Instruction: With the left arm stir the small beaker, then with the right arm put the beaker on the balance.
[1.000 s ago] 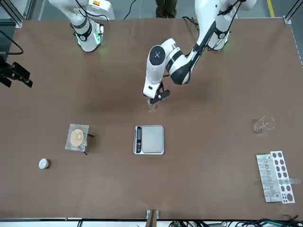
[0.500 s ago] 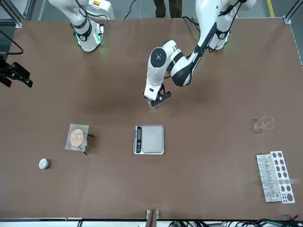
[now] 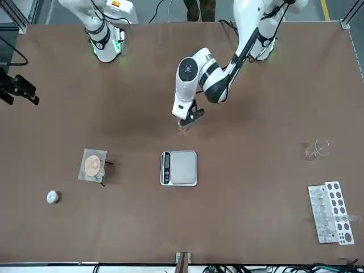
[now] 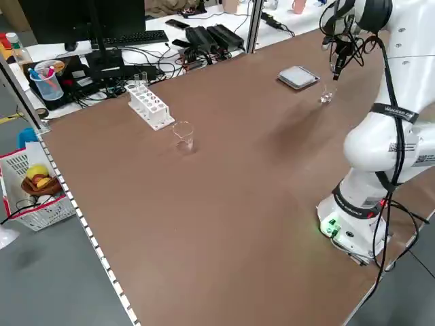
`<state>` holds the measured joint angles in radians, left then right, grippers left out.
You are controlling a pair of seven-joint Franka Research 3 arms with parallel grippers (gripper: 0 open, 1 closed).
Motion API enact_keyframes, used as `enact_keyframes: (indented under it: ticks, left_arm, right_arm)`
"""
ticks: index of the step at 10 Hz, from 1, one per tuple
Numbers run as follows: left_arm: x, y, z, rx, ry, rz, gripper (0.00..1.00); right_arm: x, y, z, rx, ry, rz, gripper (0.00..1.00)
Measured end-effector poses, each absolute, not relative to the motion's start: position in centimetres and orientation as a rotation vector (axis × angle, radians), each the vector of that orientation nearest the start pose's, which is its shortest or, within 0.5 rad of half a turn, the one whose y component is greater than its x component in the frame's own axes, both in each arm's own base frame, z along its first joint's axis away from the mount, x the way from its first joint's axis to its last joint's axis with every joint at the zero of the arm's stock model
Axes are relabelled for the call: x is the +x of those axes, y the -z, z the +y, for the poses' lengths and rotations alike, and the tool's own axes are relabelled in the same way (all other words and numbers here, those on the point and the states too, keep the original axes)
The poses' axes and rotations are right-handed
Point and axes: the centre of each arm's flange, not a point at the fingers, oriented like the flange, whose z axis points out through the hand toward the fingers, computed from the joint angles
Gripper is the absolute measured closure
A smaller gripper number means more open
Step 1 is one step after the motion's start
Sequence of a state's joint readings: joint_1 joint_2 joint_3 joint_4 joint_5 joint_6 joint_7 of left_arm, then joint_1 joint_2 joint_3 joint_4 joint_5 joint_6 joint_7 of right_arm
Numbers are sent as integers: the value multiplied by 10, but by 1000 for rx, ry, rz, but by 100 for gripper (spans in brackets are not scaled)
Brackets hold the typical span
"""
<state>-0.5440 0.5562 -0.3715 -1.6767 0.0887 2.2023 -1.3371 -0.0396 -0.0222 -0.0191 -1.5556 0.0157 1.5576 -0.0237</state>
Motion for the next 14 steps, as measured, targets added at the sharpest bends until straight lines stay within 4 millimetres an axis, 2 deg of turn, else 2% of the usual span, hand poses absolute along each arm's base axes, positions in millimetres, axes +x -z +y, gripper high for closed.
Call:
enact_keyframes:
  ticks: [5, 10, 14]
  left_arm:
    - [451, -303, -509, -3129, -151, -704, 93]
    - [438, -301, -516, -3110, -175, -663, 93]
    - [444, -302, -510, -3095, -182, -668, 93]
  right_arm:
    - [546, -643, -31, -3126, 48, 55, 0]
    - [546, -646, -31, -3126, 60, 55, 0]
    - [546, -646, -31, -3126, 60, 55, 0]
